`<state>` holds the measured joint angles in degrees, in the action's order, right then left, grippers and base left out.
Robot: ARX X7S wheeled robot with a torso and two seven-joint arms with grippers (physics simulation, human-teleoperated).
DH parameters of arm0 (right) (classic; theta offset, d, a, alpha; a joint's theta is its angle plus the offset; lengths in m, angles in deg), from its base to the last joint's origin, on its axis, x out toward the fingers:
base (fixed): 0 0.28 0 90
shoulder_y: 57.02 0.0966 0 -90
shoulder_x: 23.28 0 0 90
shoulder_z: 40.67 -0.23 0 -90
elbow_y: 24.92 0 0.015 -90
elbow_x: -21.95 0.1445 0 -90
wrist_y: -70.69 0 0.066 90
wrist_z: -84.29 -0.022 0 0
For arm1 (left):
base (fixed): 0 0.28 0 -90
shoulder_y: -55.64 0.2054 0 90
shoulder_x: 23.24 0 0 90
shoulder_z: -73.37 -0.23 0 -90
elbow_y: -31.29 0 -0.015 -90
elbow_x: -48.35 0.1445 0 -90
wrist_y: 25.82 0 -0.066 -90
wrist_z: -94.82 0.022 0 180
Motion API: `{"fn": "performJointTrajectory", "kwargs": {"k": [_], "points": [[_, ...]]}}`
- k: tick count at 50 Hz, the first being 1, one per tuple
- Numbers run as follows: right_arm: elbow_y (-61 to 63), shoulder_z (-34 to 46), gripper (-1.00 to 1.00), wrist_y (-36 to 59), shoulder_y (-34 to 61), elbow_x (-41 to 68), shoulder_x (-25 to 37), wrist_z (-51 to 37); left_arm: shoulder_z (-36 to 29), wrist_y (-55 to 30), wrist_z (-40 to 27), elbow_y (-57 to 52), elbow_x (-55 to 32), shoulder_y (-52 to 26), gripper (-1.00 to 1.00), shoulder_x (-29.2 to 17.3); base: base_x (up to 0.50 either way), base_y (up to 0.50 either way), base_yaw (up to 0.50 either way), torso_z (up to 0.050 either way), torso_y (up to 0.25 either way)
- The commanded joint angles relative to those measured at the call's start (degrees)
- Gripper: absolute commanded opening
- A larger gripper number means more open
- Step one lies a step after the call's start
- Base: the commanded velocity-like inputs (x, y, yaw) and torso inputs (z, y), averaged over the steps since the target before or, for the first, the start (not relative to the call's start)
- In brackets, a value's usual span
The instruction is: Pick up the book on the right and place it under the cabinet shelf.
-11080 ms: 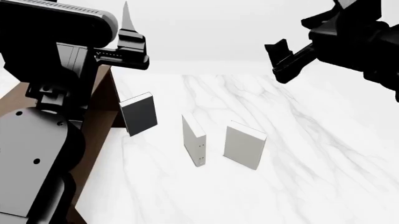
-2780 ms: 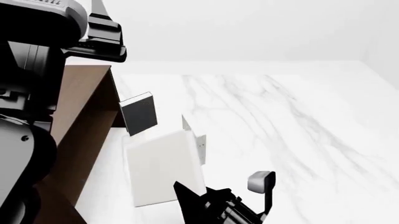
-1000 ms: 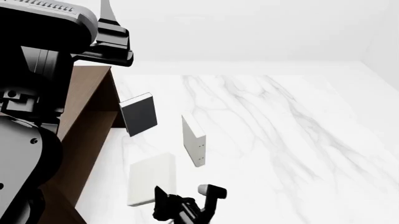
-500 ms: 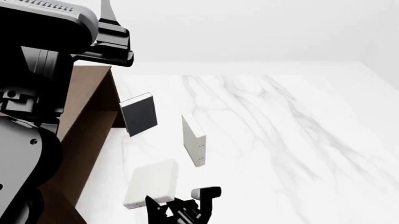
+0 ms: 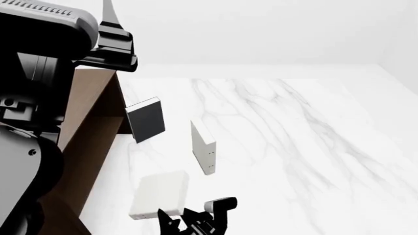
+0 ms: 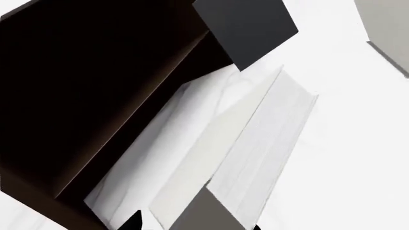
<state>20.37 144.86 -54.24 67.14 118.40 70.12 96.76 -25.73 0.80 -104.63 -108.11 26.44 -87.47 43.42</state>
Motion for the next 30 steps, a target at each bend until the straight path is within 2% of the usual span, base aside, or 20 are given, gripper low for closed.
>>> {"fn": "performJointTrajectory", "kwargs": {"k": [1,20,30], "points": [[8.0,1.5,1.00,-2.8,0.3,0.3,6.8,-11.6,0.4,0.4,-0.2,-0.4,-0.4,0.6,1.00,-0.1,0.00,0.00,0.00,0.000,0.000],[28.8,6.1,1.00,-4.8,6.3,-11.6,19.1,-26.1,0.6,0.6,-0.4,-0.6,-0.9,0.6,1.00,-0.2,0.00,0.00,0.00,0.000,0.000],[43.8,8.8,1.00,-3.6,11.5,-21.6,26.5,-35.5,0.8,-1.0,-0.9,-1.6,-1.7,-0.4,1.00,0.0,0.00,0.00,0.00,0.000,0.000]]}}
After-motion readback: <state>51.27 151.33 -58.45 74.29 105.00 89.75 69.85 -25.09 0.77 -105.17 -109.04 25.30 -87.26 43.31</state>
